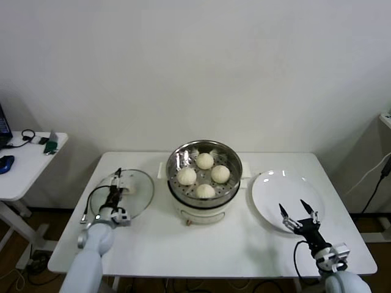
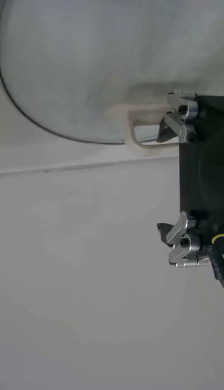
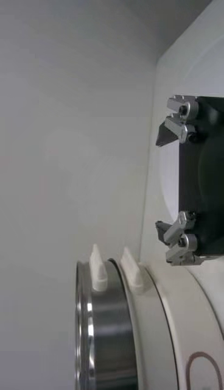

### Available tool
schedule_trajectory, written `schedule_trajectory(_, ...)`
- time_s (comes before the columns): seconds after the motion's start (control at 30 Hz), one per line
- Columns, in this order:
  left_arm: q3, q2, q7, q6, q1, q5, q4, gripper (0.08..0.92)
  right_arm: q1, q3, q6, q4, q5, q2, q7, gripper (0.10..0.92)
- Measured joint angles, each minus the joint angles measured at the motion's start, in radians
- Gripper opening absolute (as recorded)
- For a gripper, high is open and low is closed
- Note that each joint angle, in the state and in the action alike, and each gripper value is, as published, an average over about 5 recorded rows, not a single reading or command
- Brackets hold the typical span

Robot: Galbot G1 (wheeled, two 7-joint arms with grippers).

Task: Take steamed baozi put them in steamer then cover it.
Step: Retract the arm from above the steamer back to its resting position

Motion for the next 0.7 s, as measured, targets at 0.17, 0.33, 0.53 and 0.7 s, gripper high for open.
schedule_trajectory(0.17,0.002,0.001,0.001,-0.006,-0.002,-0.013,0.007,0.734,0.000,0.005,0.005,-0.008,-0.009,0.010,-0.005,0.823)
schedule_trajectory(0.33,0.003,0.001,0.006,-0.011,-0.001,-0.025,0.017,0.595,0.002,0.009,0.008,-0.013,-0.014,0.017,-0.009,0.823)
schedule_trajectory(0.53,0.004,0.001,0.009,-0.012,0.005,-0.041,0.017,0.422,0.004,0.013,0.013,-0.020,-0.019,0.023,-0.011,0.823)
schedule_trajectory(0.7,0.005,0.006,0.009,-0.012,0.013,-0.056,0.002,0.275,0.002,0.016,0.018,-0.025,-0.020,0.021,-0.013,0.823)
